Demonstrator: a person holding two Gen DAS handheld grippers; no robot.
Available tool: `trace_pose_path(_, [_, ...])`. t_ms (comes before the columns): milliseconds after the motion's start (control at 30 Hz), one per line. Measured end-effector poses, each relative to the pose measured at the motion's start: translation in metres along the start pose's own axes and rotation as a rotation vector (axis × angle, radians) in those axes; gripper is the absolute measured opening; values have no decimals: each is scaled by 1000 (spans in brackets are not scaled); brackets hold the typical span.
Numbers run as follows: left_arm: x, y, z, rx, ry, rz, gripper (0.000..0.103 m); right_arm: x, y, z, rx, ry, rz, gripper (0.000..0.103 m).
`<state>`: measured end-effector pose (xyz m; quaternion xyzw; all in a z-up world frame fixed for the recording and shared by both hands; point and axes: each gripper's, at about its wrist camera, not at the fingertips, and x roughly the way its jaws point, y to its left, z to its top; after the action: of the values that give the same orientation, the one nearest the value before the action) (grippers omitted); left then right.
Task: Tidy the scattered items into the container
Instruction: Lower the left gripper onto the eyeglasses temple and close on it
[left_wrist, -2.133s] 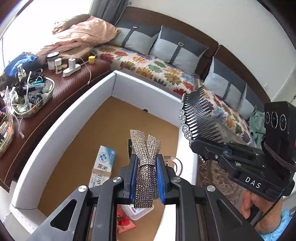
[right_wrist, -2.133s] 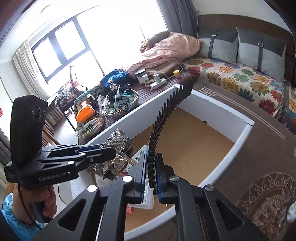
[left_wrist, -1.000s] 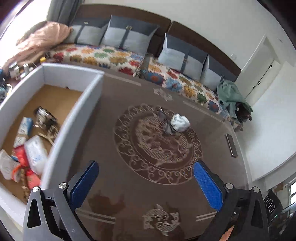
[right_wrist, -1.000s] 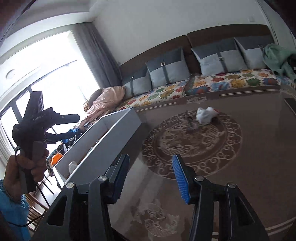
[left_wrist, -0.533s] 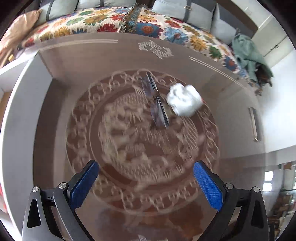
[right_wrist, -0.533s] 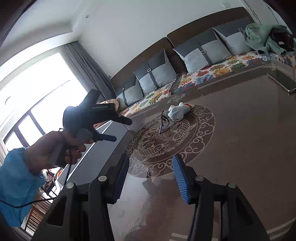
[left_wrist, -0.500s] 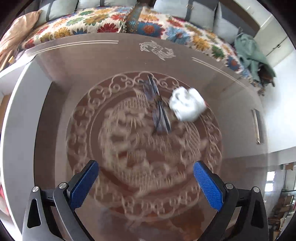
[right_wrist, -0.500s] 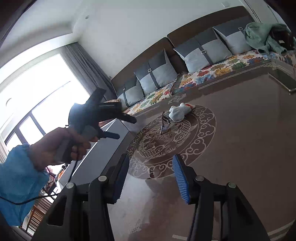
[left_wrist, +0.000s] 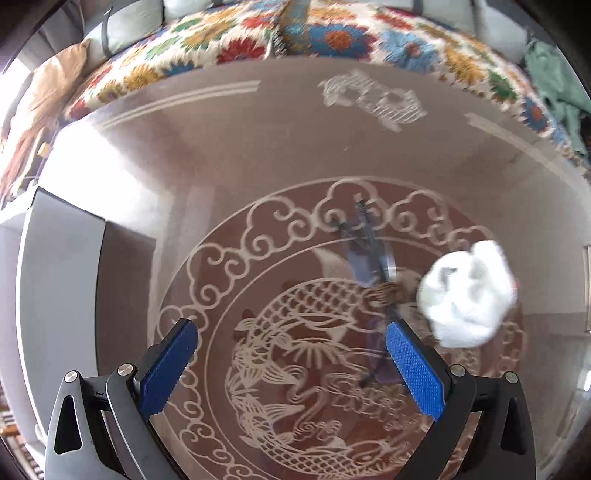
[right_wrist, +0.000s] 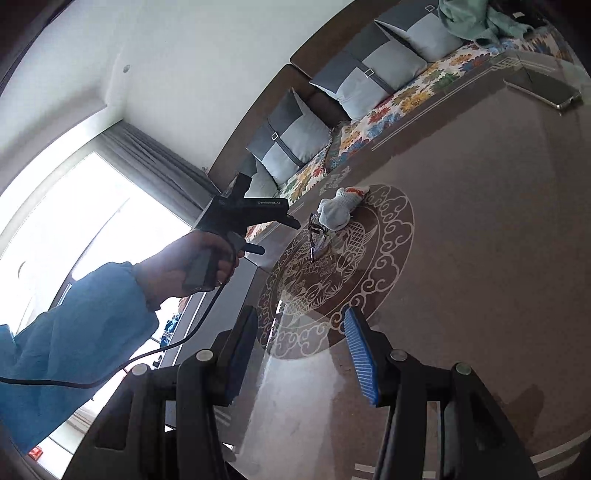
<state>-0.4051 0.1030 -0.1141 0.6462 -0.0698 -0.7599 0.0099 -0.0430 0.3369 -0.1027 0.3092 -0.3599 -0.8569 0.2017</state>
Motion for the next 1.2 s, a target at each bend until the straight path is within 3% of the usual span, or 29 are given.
trace_pose_path(133, [17,-4,2,7,24,76,103,1,1,-2,-5,11,4,50])
trace_pose_path(367, [34,-8,5,-12,51,76,103,1,-2,-3,14,18,-14,50])
trace_pose_path(600, [34,8,8,-96,74,-31,103,5,-4,-5,27,39,-18,50])
trace_pose_path(767, [39,12,11,-110,130,-62,103,6,-2,-6,18,48,-17,50])
trace_pose_path(867, [40,15,10,-133,155,-120,103,7,-3,-6,18,51,-21,50])
trace_pose_path(1000, [26,23,13,-129,134,-114,103,9,-5,-6,32,57,-25,50])
trace_pose_path(1200, [9,31,14,-172,122,-246,103,9,-3,-6,26,58,-27,50])
